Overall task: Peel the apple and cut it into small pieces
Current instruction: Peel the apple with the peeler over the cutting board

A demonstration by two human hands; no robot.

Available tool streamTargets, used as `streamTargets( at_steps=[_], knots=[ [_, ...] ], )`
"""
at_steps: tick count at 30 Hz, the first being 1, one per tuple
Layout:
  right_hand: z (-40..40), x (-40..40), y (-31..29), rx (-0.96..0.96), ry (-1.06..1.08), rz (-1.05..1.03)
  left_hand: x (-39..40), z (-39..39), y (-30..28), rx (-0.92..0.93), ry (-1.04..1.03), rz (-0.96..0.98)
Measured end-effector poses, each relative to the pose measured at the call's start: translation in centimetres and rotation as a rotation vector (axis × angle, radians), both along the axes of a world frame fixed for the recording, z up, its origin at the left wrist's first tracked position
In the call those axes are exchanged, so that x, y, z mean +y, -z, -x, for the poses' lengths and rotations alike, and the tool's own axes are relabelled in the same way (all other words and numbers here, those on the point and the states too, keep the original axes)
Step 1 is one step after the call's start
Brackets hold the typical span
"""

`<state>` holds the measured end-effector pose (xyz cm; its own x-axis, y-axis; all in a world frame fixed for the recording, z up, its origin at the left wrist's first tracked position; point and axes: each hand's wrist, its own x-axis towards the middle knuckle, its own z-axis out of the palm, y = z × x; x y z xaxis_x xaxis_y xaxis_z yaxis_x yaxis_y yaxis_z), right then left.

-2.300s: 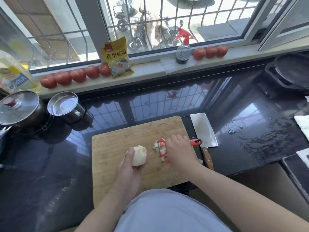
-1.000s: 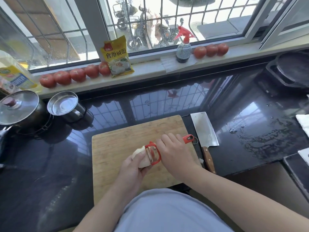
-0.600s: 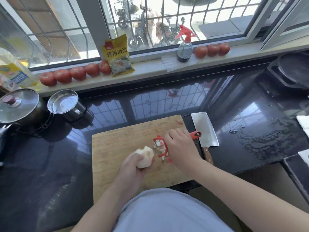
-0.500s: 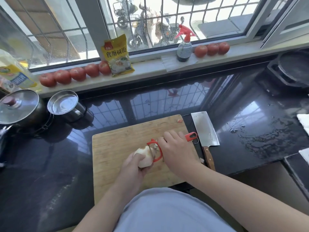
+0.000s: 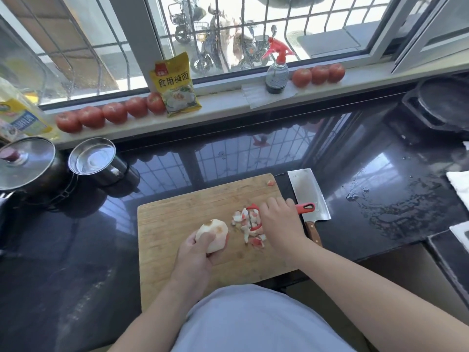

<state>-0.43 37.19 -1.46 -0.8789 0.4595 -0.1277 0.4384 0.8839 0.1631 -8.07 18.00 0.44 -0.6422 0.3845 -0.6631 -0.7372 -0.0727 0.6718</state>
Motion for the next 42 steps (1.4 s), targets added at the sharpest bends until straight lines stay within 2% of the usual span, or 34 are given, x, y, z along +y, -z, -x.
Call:
streamTargets(
  at_steps=[4,9,14,17,21,23,25,28,34,39,42],
  knots=[
    [0.3,-1.3,-0.9,0.130,-0.103,0.084,-0.1,-0.2,-0.3,-0.029,0.009,-0.001],
    [0.7,-4.1,-2.7,0.366,-0.274,0.075,-0.2,-0.2,-0.7,0.035,0.121,-0.015],
    [1.1,-5.0,-2.4,0.458,-0.234,0.016,-0.2,-0.4,-0.7,0.079,0.121,-0.050],
    [0.7,-4.0,-1.8,0.376,-0.201,-0.009,-0.1,-0.6,-0.9,0.090,0.069,-0.070],
    [-1.9,0.3,0.8,0.065,0.047,-0.011,-0.4,-0.3,-0.8,0.039,-0.010,-0.124],
    [-2.3,0.7,0.8,0.006,0.103,0.059,-0.5,0.1,-0.5,0.023,0.007,-0.130],
    [-1.5,-0.2,0.3,-0.027,0.064,0.139,-0.5,0.0,-0.2,-0.017,0.028,-0.144],
    [-0.3,-1.4,-0.7,0.060,-0.017,0.242,-0.6,-0.3,-0.1,-0.065,0.059,-0.165],
    [0.0,-3.3,-2.6,0.368,-0.185,0.284,-0.9,0.2,0.1,-0.002,0.087,-0.150],
    [0.3,-3.2,-3.3,0.415,-0.297,0.246,-1.2,-0.1,0.0,0.014,0.198,-0.196],
    [-0.3,-1.7,-1.6,0.238,-0.259,0.182,-1.3,-0.3,-0.4,0.000,0.195,-0.271]
  ],
)
